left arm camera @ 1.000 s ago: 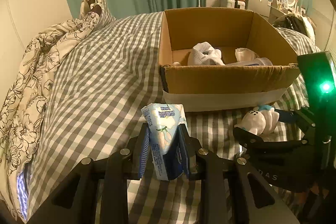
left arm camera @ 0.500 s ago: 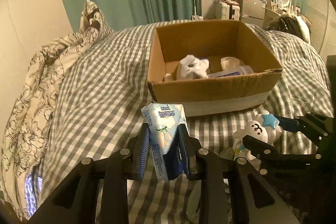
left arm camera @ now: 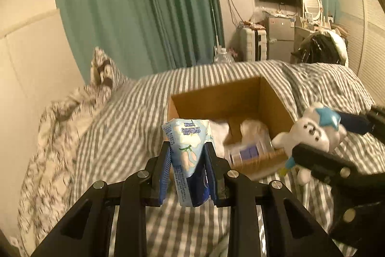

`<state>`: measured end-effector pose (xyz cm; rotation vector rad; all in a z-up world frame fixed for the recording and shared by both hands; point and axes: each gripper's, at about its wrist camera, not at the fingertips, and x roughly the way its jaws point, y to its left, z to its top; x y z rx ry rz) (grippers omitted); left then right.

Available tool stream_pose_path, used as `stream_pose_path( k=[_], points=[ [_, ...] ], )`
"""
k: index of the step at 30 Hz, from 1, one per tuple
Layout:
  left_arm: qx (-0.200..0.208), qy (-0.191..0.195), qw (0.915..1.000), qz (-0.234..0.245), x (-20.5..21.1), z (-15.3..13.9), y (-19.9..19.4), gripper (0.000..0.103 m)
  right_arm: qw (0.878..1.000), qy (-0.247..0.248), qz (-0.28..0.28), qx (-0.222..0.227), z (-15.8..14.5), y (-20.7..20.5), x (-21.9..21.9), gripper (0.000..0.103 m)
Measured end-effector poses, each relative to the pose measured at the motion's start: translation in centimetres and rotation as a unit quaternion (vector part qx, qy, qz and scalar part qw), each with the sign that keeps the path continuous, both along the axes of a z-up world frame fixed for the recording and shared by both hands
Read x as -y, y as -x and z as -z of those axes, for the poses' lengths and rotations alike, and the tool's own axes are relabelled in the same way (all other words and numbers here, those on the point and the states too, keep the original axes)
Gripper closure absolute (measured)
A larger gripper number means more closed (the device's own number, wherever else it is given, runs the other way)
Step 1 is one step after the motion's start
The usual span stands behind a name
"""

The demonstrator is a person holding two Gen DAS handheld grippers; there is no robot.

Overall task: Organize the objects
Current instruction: 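Grasp tissue pack with left gripper while right gripper grasps star figurine, drop both into box, then grasp green clip with left gripper while right gripper grasps foil blister pack, drop both into box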

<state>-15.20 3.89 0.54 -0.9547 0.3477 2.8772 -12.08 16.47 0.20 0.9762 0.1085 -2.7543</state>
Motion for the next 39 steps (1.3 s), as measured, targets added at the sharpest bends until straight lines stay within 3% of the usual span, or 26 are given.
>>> stream_pose_path(
  k=[5, 10, 14, 21, 23, 25, 30, 35, 39],
  points=[
    [-0.002, -0.005, 1.0, 0.003, -0.5, -0.8, 3.7, 0.076, 1.0, -0.01, 0.005, -0.026, -2.3, 3.3, -0.4, 0.044],
    [0.023, -0.027, 0.9993, 0.008, -0.5, 0.0, 8.1, 0.076, 0.999, -0.023, 0.004, -0.032, -2.8, 7.0, -0.4, 0.044],
    [0.052, -0.072, 0.9959, 0.016, -0.1, 2.3, 11.4, 0.076, 0.999, -0.028, 0.003, -0.018, -1.5, 10.7, -0.4, 0.044],
    [0.065, -0.064, 0.9953, 0.033, -0.6, 5.6, 12.5, 0.073, 1.0, 0.013, 0.016, 0.019, 3.1, 13.2, -2.2, 0.041],
    [0.063, -0.061, 0.9956, 0.034, -0.8, 5.4, 12.4, 0.067, 0.999, 0.02, 0.019, 0.018, 3.1, 12.9, -2.7, 0.021],
    [0.055, -0.064, 0.996, 0.029, -0.5, 4.7, 11.9, 0.042, 0.999, 0.025, 0.027, -0.002, 2.4, 12.2, -3.1, 0.019],
    [0.034, -0.071, 0.9968, 0.014, 0.5, 1.9, 9.8, 0.02, 0.998, 0.036, 0.042, -0.039, -1.2, 9.5, -4.2, 0.014],
    [0.02, -0.05, 0.9985, 0.012, 0.8, -1.0, 5.8, 0.019, 0.997, 0.028, 0.05, -0.053, -4.8, 6.1, -4.4, 0.012],
    [0.03, -0.04, 0.9986, 0.019, 1.1, -1.6, 2.1, 0.019, 0.997, 0.013, 0.043, -0.056, -6.8, 2.2, -4.3, 0.011]
  ],
)
